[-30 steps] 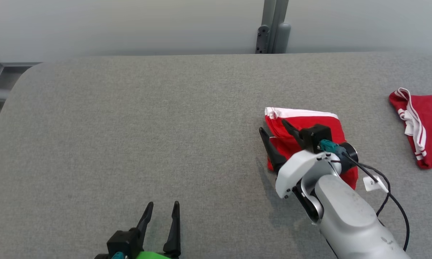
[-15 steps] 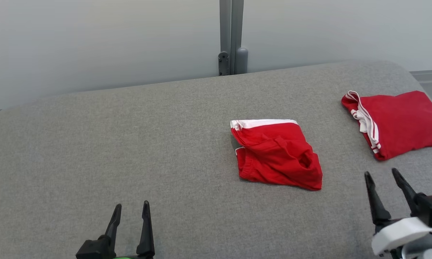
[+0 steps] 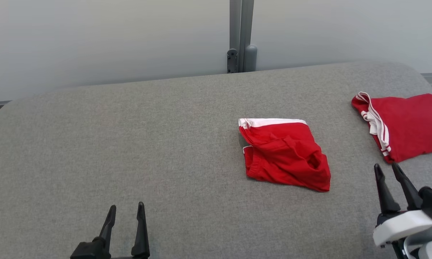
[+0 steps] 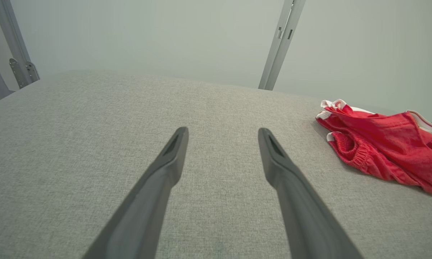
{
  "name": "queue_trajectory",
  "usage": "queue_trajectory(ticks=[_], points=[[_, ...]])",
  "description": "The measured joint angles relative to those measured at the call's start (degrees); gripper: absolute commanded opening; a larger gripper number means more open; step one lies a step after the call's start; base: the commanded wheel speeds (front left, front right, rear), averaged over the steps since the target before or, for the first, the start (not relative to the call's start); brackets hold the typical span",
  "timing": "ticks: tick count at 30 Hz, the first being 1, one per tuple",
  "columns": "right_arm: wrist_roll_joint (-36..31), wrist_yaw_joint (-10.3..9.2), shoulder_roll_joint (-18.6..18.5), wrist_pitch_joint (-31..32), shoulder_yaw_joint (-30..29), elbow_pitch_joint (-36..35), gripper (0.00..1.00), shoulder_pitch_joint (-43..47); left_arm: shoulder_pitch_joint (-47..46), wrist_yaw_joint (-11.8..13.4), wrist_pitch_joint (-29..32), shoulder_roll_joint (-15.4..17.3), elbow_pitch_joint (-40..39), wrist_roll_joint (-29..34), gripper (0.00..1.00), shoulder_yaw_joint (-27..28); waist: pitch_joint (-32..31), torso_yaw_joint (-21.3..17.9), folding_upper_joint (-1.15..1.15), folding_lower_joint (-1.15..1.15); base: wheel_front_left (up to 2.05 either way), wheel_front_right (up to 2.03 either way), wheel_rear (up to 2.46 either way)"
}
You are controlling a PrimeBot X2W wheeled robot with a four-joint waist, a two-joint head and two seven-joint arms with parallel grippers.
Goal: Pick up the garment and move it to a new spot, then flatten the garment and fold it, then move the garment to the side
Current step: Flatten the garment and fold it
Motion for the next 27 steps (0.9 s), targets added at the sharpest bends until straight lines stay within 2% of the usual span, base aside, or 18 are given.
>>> queue_trajectory(ticks=[6,14,19,23,27], points=[[0.7,0.00,-4.7,0.0,4.9,3.8,0.00,-12.6,-4.1,-0.8,0.0,0.0,-1.1,0.3,1.00,-1.2,2.9,1.6,0.00,0.00,0.00,0.00,0.00],[4.2,0.00,-9.1,0.7,17.5,19.5,0.00,-28.6,-9.3,-1.4,0.0,-0.1,0.0,0.1,1.00,-3.6,10.5,4.5,0.00,0.00,0.00,0.00,0.00],[7.7,0.00,-10.3,0.3,24.7,24.1,0.00,-31.1,-9.6,-0.9,0.0,-0.1,0.5,-0.3,1.00,-3.8,12.8,7.8,0.00,0.00,0.00,0.00,0.00],[10.6,0.00,-10.8,0.1,29.9,24.3,0.00,-30.6,-9.4,-0.5,0.0,-0.1,0.6,-0.5,1.00,-3.4,13.1,9.6,0.00,0.00,0.00,0.00,0.00],[11.8,0.00,-11.5,0.1,32.8,23.0,0.00,-28.8,-8.9,-0.4,0.0,-0.1,0.4,-0.5,1.00,-3.6,12.3,9.7,0.00,0.00,0.00,0.00,0.00]])
